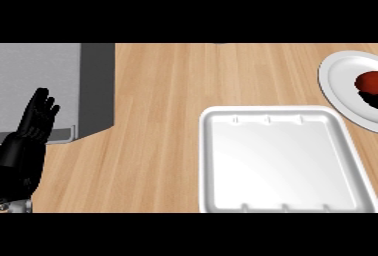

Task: Pick the bell pepper from the tray and place it in the plate

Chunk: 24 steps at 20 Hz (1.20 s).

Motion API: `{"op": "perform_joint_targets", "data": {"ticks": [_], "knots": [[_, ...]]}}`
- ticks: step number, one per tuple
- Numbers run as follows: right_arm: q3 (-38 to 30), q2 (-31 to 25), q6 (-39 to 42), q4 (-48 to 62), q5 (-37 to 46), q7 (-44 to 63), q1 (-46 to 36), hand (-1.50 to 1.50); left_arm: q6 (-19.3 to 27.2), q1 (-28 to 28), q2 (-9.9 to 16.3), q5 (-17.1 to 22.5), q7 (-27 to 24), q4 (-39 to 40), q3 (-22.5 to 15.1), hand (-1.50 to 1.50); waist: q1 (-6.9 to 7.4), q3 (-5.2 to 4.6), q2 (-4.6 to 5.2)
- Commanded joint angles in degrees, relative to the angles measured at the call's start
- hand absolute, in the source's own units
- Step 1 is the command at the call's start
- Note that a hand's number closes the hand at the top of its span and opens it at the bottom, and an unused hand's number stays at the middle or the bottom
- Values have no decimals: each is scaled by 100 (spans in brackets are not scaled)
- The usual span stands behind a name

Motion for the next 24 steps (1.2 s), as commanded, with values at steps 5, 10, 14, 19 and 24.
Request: {"op": "perform_joint_targets", "data": {"ticks": [5,10,14,19,24], "knots": [[212,-256,952,1090,113,-493,-180,-150,-143,221,-446,42,412,802,-626,0,-5,-170,202],[-13,-255,1362,1210,-282,-1521,-394,-150,-99,240,-511,7,417,907,-549,0,-134,-169,148],[-908,-3,1454,1432,-1249,-2034,-671,-150,-153,343,-422,70,406,734,-365,0,-150,-160,120],[-1782,-177,1920,1941,-2110,-2060,-924,-150,-101,409,-501,30,508,724,-368,0,-200,-164,144],[-1954,-386,2450,2385,-2280,-2220,-861,-150,-206,309,-503,6,452,775,-408,0,-176,-169,153]]}}
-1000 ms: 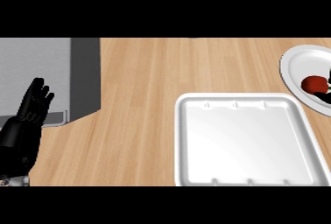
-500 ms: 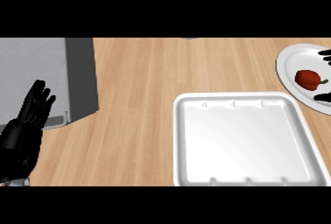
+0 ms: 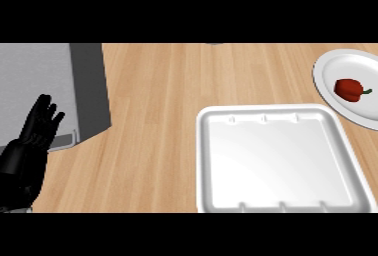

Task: Pick the bell pepper from the tray and place it in the plate

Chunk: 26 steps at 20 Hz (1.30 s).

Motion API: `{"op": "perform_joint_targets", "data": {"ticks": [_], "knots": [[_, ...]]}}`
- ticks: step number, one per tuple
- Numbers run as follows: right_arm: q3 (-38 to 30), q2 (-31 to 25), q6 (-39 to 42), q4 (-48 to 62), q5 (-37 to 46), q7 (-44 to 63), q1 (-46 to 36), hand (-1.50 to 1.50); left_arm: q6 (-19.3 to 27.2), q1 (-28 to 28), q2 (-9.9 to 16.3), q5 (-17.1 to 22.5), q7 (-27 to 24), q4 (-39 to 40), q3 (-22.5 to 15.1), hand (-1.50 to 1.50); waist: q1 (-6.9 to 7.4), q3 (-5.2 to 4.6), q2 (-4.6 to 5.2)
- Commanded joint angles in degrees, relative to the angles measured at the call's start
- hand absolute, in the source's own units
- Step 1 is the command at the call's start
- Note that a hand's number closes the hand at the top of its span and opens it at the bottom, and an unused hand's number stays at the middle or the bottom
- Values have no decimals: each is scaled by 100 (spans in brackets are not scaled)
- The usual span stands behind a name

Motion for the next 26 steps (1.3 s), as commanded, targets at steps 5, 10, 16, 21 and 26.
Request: {"op": "perform_joint_targets", "data": {"ticks": [5,10,16,21,26], "knots": [[-279,-309,866,448,-289,-625,193,-150,-234,269,-301,189,120,1048,-314,0,-52,-174,189],[-265,-247,846,582,-237,-1002,311,-150,-136,170,-381,-101,242,931,-508,0,-15,-162,177],[-89,-182,426,605,-17,-994,286,-150,-190,177,-433,-23,210,1058,-415,0,26,-175,191],[-41,-186,100,744,110,-1091,381,-150,-229,133,-444,-49,251,991,-421,0,46,-170,192],[-112,-247,-20,919,106,-1222,400,-150,-149,140,-505,-226,226,967,-464,0,62,-164,189]]}}
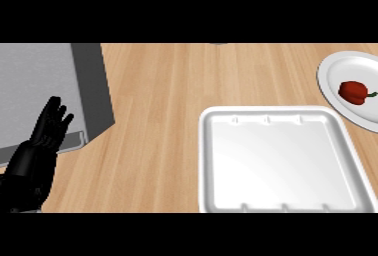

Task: Pick the bell pepper from the tray and place it in the plate

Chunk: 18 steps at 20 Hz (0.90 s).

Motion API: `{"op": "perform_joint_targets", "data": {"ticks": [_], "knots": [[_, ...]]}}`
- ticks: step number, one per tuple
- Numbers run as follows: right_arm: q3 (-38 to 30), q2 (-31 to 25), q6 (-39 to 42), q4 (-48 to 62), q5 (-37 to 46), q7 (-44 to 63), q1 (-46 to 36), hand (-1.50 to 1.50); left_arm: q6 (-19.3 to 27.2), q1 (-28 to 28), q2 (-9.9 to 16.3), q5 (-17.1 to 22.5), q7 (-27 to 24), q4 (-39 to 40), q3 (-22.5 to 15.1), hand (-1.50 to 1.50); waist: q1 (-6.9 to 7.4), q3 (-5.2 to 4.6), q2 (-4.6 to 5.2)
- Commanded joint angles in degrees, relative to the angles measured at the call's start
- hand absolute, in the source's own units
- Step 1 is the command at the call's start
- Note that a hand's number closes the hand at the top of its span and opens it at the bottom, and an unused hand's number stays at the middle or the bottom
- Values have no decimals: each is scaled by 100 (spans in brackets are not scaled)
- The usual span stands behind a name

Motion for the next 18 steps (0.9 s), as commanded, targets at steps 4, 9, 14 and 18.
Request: {"op": "perform_joint_targets", "data": {"ticks": [4,9,14,18], "knots": [[33,-108,-291,216,143,-151,126,-150,-89,211,-320,0,155,943,-396,0,-21,-157,180],[30,-260,-319,344,193,-159,110,-150,-134,80,-265,73,283,962,-232,0,-7,-153,204],[-59,-401,-506,466,174,-325,260,-150,-229,241,-236,78,155,853,-228,0,22,-143,209],[-87,-457,-513,560,173,-330,277,-150,-262,148,-231,90,331,816,-231,0,-5,-142,194]]}}
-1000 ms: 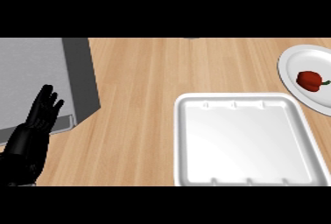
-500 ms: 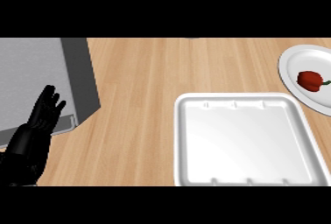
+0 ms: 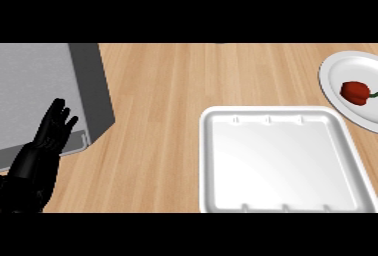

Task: Pick the bell pepper from the tray and place it in the plate

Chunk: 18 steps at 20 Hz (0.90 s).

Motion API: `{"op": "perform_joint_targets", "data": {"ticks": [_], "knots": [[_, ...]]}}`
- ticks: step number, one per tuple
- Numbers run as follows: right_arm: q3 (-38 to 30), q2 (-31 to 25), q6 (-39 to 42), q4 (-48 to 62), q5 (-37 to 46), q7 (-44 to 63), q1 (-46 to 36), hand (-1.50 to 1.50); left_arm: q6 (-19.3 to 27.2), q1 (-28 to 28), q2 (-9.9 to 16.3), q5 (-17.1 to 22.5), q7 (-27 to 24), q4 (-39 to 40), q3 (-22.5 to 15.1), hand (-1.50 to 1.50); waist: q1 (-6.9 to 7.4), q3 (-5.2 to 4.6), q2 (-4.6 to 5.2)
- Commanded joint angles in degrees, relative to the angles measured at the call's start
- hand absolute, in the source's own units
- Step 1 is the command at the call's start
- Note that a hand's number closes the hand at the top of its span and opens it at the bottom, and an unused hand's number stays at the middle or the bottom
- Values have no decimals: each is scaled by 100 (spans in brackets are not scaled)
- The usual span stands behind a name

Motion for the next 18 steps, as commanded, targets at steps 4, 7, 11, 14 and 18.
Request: {"op": "perform_joint_targets", "data": {"ticks": [4,7,11,14,18], "knots": [[-132,-201,-33,169,-65,-79,69,-150,-99,228,-251,37,35,939,-275,0,-25,-138,179],[-224,-244,-110,221,-128,-178,131,-150,-45,154,-235,-62,152,866,-253,0,-41,-127,189],[-319,-417,-230,311,-184,-37,131,-150,-106,169,-231,47,236,799,-195,0,-20,-125,220],[-330,-353,-313,324,-181,-195,262,-150,-89,188,-243,-40,152,879,-202,0,-66,-125,208],[-291,-345,-458,343,-115,-335,446,-150,-110,305,-258,-11,187,754,-197,0,-46,-118,200]]}}
